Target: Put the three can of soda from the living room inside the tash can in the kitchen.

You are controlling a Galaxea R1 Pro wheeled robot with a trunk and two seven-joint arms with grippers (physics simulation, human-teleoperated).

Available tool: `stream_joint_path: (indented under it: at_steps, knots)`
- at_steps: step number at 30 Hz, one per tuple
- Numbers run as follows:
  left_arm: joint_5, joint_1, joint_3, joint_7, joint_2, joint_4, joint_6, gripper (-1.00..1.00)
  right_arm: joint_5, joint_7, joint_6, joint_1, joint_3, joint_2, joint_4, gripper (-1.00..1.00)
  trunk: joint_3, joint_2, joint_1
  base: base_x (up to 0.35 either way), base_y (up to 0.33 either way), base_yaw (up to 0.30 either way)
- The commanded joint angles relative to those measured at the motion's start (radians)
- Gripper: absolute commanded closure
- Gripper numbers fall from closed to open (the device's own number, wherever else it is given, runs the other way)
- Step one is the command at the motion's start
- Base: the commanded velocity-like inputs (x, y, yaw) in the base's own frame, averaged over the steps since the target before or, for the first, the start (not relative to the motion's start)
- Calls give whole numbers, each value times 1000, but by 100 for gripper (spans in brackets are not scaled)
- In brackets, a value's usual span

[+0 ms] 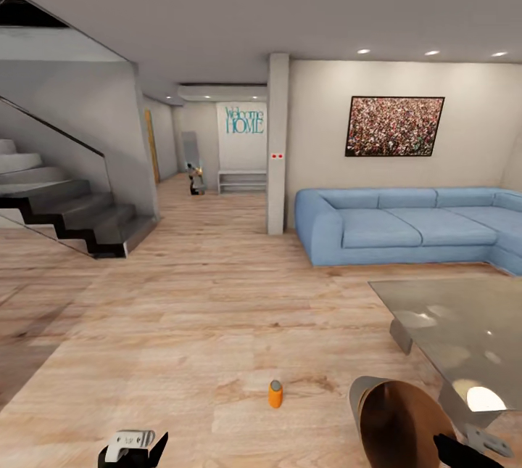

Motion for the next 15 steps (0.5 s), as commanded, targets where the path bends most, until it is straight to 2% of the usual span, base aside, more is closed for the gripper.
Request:
stream_joint_path:
  at_steps: [1, 15]
  knots:
    - [0, 0, 0, 0, 0, 0, 0, -100, -6, 0, 0, -1, -1, 0, -1, 100, 0, 0, 0, 262, -219, 0]
    - [1, 0, 1, 1, -1, 0, -1, -100, -7, 0, 0, 0, 2, 1, -1, 100, 0, 0, 0, 256, -225, 0]
